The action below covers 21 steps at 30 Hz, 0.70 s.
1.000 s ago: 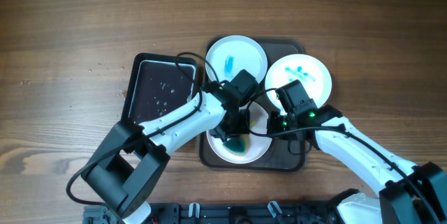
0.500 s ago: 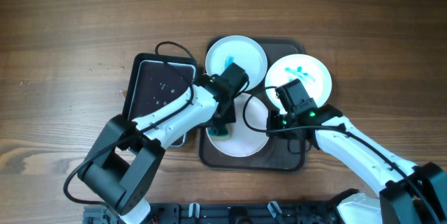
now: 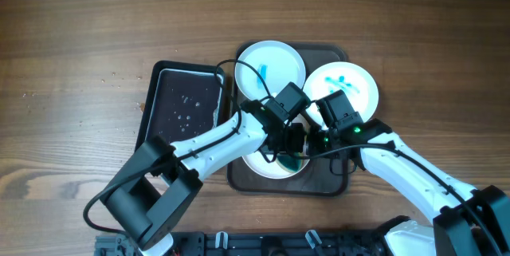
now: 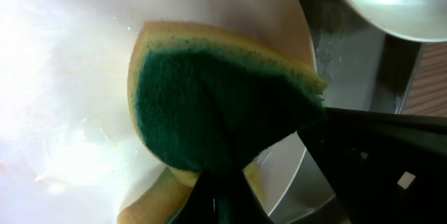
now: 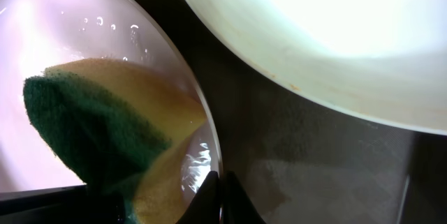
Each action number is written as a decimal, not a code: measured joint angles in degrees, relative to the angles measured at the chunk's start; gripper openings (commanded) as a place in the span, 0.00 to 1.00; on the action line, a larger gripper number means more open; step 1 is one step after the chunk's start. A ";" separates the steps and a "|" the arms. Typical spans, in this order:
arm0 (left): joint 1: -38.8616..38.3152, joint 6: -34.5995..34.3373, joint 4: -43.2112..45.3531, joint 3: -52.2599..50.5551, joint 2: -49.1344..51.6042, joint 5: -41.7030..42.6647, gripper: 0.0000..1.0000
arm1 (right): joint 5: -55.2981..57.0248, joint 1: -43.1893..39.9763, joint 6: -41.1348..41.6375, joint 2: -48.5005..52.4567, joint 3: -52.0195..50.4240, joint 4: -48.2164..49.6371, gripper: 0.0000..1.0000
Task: Clean dirty plates on tray and stack at the side
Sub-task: 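Scrub the lower plate with the sponge while right gripper holds it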
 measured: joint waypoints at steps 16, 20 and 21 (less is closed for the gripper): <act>1.92 -7.54 -19.96 2.89 0.26 -19.98 0.04 | -0.83 0.07 -0.02 0.00 0.00 -0.42 0.04; 2.73 -8.57 -22.05 2.95 0.33 -25.24 0.04 | -1.55 0.17 -0.02 0.00 0.00 -0.59 0.04; 2.71 -8.61 -22.01 2.95 0.35 -25.64 0.04 | -1.70 0.17 -0.02 0.00 0.02 -0.59 0.04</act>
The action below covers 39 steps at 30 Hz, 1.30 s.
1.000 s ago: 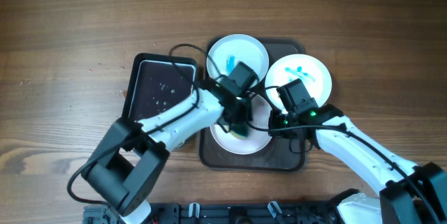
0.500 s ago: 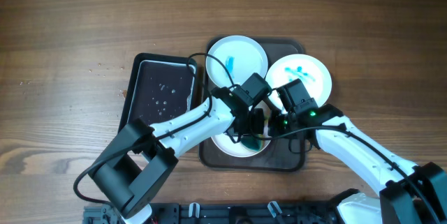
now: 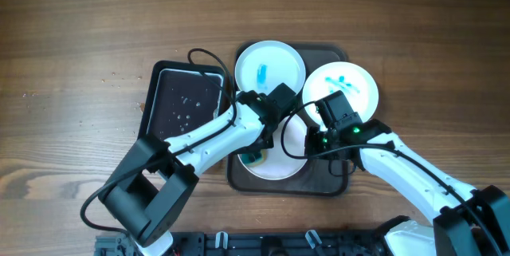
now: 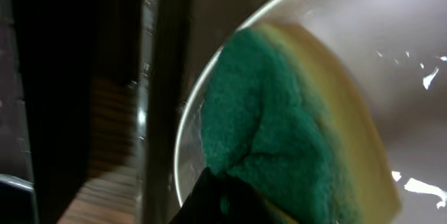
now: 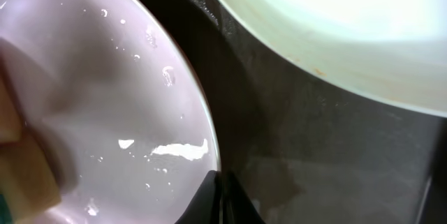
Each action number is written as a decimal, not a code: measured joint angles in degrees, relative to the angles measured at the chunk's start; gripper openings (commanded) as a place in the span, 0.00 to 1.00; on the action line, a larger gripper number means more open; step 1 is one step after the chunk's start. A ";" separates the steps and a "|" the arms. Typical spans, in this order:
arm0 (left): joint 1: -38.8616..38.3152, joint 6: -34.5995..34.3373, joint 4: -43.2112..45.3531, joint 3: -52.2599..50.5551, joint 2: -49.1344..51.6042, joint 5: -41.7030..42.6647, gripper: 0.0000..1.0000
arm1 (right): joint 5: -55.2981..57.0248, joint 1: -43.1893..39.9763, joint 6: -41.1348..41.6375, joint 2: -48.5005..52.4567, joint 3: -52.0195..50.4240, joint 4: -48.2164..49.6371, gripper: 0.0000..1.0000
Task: Clean dirty plates on tray and stack at the side
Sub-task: 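Scrub the lower plate with the sponge while right gripper holds it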
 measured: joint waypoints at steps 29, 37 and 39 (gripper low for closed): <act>-2.93 1.36 18.29 -1.05 2.34 26.45 0.04 | 1.46 -0.28 0.00 0.00 0.02 -0.92 0.04; 0.90 2.03 10.78 -1.38 -4.74 18.73 0.05 | 1.46 -0.28 -0.02 0.00 0.02 -0.90 0.04; 1.57 2.40 10.80 -1.38 -6.34 17.57 0.09 | 1.46 -0.28 -0.09 0.00 0.02 -0.87 0.04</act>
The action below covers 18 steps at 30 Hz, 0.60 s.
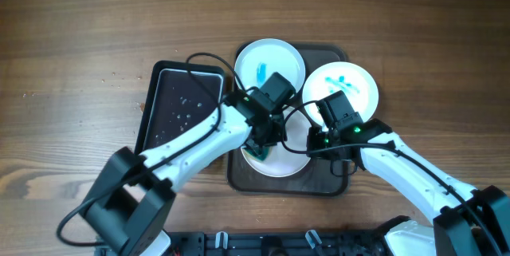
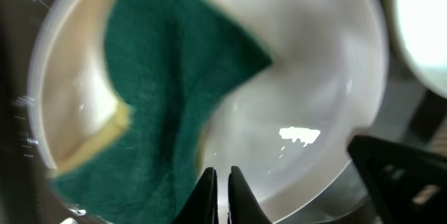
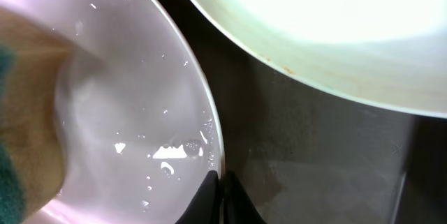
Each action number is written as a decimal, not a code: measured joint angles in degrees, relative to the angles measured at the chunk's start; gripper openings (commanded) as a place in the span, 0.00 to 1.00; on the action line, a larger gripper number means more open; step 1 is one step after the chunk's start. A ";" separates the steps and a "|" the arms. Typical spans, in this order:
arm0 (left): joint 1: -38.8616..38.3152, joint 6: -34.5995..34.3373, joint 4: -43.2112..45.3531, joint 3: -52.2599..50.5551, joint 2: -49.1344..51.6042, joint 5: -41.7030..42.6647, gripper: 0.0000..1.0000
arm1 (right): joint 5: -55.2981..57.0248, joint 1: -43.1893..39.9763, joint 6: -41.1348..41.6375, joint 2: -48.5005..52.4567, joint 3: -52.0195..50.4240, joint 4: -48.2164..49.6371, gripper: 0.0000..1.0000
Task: Clean dirty plates on tray and stack at the side
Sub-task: 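Scrub the lower plate with the sponge while right gripper holds it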
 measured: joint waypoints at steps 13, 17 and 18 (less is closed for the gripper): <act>-0.02 4.52 -1.05 -0.48 -1.66 -8.35 0.46 | 0.00 0.00 -0.35 0.00 0.00 0.00 0.04; -0.02 6.21 0.28 -1.22 1.16 -9.86 0.47 | 0.00 0.00 -0.35 0.00 0.00 0.02 0.05; -0.02 6.67 0.74 -1.46 2.03 -9.97 0.46 | 0.00 0.00 -0.35 0.00 0.00 0.02 0.04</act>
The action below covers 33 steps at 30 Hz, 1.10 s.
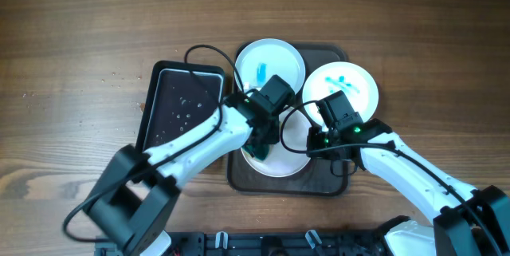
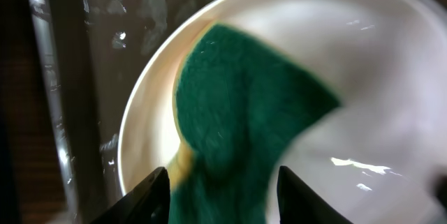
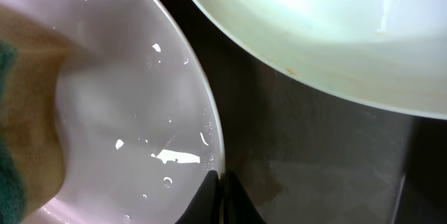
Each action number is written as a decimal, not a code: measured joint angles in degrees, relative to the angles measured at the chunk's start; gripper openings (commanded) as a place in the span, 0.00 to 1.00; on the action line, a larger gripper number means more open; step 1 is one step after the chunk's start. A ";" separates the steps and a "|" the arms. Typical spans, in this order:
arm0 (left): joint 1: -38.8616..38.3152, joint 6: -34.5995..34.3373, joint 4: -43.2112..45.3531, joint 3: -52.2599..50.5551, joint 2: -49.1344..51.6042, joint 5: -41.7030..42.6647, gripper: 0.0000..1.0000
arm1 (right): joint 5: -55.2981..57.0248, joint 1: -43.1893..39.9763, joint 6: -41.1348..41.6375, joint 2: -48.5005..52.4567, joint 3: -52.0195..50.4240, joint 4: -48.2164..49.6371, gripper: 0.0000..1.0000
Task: Clean dirty plates on tray and stack at the side
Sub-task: 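Scrub the lower plate with the sponge while right gripper holds it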
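Observation:
A wet white plate [image 2: 391, 77] lies at the front of the dark tray [image 1: 335, 184]. On the plate's left part rests a green and yellow sponge [image 2: 237, 112]. My left gripper [image 2: 223, 196] stands open over it, its fingers spread to either side of the sponge. My right gripper [image 3: 220, 178] is shut on this plate's right rim [image 3: 209, 126]. The sponge's yellow side [image 3: 28, 112] shows at the left in the right wrist view. Two more white plates with blue smears sit at the tray's back, one on the left [image 1: 271, 61] and one on the right [image 1: 351, 80].
A black basin [image 1: 183, 100] holding water drops lies left of the tray on the wooden table [image 1: 80, 49]. Both arms cross over the tray's front. The right-hand plate's rim [image 3: 335, 28] hangs close above my right gripper.
The left gripper's fingers were pinched together on the sponge; now they are spread wide with the sponge between them on the plate. The right gripper still pinches the rim.
The left gripper first held the sponge on the front plate's right part, close to the right gripper. Then the sponge was at the plate's left rim, then on its left half. Now the left fingers are open there. The right gripper held the rim throughout.

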 measured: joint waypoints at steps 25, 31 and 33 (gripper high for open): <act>-2.10 2.16 9.22 -0.42 3.76 7.37 0.04 | 0.00 0.00 0.00 0.00 0.00 0.17 0.04; -3.87 1.07 11.58 -0.39 6.43 12.50 0.04 | 0.17 -0.04 0.00 0.00 0.00 -0.07 0.04; -4.42 0.83 12.39 -0.39 6.56 15.13 0.04 | 0.22 -0.04 0.00 0.00 0.00 -0.07 0.04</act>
